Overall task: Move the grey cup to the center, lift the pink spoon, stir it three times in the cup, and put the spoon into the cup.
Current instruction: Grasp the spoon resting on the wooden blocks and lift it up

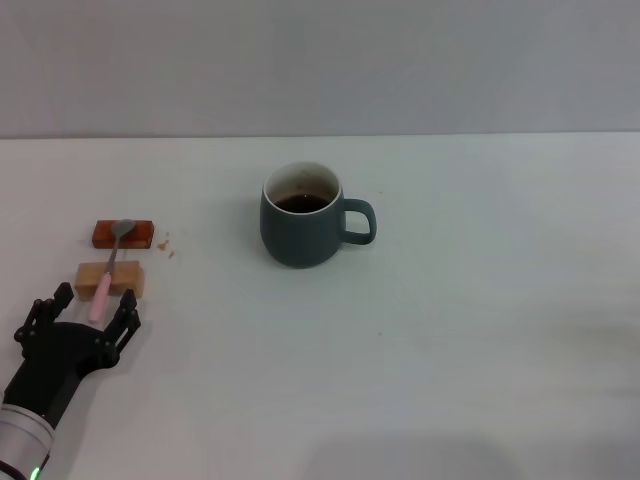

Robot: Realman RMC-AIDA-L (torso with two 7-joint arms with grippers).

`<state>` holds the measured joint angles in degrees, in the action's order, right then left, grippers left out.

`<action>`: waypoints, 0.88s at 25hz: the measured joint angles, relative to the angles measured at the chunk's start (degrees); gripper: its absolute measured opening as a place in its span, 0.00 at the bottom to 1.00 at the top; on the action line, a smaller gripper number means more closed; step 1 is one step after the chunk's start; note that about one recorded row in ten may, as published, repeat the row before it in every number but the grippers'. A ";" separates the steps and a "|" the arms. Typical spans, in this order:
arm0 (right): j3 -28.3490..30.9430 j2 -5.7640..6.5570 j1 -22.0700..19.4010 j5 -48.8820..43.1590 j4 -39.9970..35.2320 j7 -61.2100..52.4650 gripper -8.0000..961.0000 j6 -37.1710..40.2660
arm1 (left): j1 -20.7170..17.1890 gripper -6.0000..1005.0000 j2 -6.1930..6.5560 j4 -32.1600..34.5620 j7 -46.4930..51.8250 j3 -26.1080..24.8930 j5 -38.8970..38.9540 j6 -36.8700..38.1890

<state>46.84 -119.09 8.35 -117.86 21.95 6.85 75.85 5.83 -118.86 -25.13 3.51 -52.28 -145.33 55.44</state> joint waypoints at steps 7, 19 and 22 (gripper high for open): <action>0.00 0.00 0.04 0.00 0.09 0.00 0.01 0.00 | 0.41 0.81 0.02 0.00 0.00 0.13 0.04 -1.07; 0.01 0.00 0.15 -0.04 0.12 0.00 0.01 -0.10 | 0.41 0.68 -0.02 -0.08 0.00 -0.12 0.23 -1.31; 0.00 0.00 0.16 -0.05 0.12 0.00 0.01 -0.15 | 0.41 0.63 0.00 -0.21 0.00 -0.11 0.23 -1.47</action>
<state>46.85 -119.09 8.51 -117.91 22.06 6.85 75.70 6.24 -118.85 -25.34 3.52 -52.39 -145.10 53.96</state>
